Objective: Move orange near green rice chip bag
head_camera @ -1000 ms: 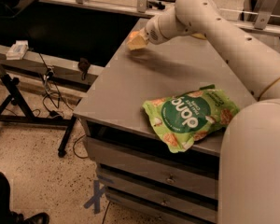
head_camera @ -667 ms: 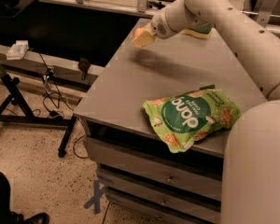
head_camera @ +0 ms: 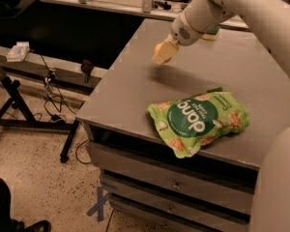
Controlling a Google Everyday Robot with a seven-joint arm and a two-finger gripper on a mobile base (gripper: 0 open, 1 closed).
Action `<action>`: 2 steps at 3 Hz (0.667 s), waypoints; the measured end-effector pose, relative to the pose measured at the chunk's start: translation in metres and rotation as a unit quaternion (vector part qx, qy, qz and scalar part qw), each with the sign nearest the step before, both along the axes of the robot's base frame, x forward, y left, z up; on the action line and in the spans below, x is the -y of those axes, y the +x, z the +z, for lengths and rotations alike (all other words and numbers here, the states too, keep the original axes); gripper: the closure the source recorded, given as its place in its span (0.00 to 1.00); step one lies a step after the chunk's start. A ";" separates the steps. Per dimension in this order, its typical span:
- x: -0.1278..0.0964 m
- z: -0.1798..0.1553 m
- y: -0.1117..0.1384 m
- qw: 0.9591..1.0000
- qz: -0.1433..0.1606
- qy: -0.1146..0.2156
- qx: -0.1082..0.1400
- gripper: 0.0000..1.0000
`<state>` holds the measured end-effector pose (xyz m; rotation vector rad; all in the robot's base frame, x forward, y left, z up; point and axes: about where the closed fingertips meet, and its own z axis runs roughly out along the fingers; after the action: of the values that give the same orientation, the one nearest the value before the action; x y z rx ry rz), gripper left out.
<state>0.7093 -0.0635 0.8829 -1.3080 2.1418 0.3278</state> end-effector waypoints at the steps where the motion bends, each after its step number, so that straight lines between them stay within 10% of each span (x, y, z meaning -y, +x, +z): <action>1: 0.018 -0.008 -0.044 0.998 -0.013 -0.044 -0.046 1.00; 2: 0.029 -0.013 -0.078 0.995 -0.035 -0.064 -0.074 1.00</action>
Offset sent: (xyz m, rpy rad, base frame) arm -0.1213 -0.0451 -0.0176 -0.1737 0.2167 -0.1368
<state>0.6316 -0.0922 0.8696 -1.3117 2.3614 0.2707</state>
